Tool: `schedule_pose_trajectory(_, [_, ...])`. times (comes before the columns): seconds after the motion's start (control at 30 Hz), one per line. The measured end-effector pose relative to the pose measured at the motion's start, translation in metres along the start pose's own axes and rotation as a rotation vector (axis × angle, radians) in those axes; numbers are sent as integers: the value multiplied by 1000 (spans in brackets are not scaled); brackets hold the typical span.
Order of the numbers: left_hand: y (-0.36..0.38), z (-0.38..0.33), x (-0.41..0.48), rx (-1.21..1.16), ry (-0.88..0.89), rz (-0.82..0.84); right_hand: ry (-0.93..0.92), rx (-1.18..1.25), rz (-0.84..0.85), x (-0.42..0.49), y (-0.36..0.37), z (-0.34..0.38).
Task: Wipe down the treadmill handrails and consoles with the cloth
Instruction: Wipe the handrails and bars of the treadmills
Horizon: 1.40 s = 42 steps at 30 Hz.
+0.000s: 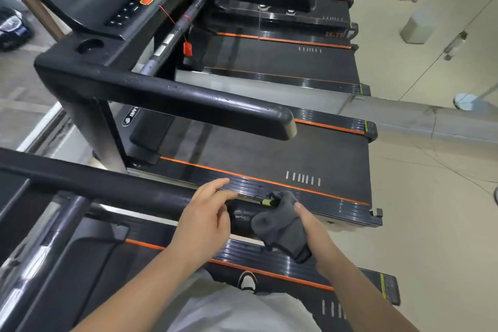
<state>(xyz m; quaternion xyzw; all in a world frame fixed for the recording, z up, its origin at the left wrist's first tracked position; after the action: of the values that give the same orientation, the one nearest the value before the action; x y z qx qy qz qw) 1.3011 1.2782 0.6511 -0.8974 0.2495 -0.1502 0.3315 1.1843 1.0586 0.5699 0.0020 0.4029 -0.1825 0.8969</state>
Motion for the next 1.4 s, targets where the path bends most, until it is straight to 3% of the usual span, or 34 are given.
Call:
schedule_pose_trajectory(0.07, [-9, 7, -5, 11, -31, -28, 80, -131, 39, 6, -5, 17])
schedule_pose_trajectory(0.2, [-29, 18, -16, 23, -89, -96, -19, -506, 157, 23, 18, 72])
schedule_pose_trajectory(0.33, [-48, 23, -25, 43, -111, -170, -255, -1138, 208, 17, 111, 113])
schedule_pose_trajectory(0.43, [-61, 29, -32, 55, -145, -232, -558, -1365, 58, -10, 184, 128])
schedule_pose_trajectory(0.57, [-71, 37, -44, 31, -196, -291, -736, -1432, -3, -20, 195, 122])
schedule_pose_trajectory(0.67, [-66, 34, -43, 31, -198, -300, -786, -1445, -4, -22, 152, 107])
schedule_pose_trajectory(0.8, [-48, 12, -38, 86, -115, -332, -855, -1422, -164, -34, 82, 73])
schedule_pose_trajectory(0.97, [-5, 4, -50, -148, -204, -197, -827, -1341, -269, -44, 31, 35])
schedule_pose_trajectory(1.17, [19, 21, -74, -402, -453, -134, -822, -1645, -408, -39, 76, 51])
schedule_pose_trajectory(1.3, [34, 46, -104, -647, -778, -206, -885, -1681, -346, -33, 134, 71])
schedule_pose_trajectory(1.4, [29, 59, -121, -719, -907, -271, -934, -1673, -315, -29, 191, 94])
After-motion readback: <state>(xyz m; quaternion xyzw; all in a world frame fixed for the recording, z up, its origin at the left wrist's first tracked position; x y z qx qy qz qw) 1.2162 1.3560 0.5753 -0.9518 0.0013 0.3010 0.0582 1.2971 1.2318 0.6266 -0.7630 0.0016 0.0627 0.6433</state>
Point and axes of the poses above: each hand's wrist, its own x-axis towards the middle knuckle, its own y-axis out of the palm, z = x × y, the point moved 5 cm from there along x, towards the middle knuckle, and after that the axes turned 8 degrees about -x, right-handed, at the moved point
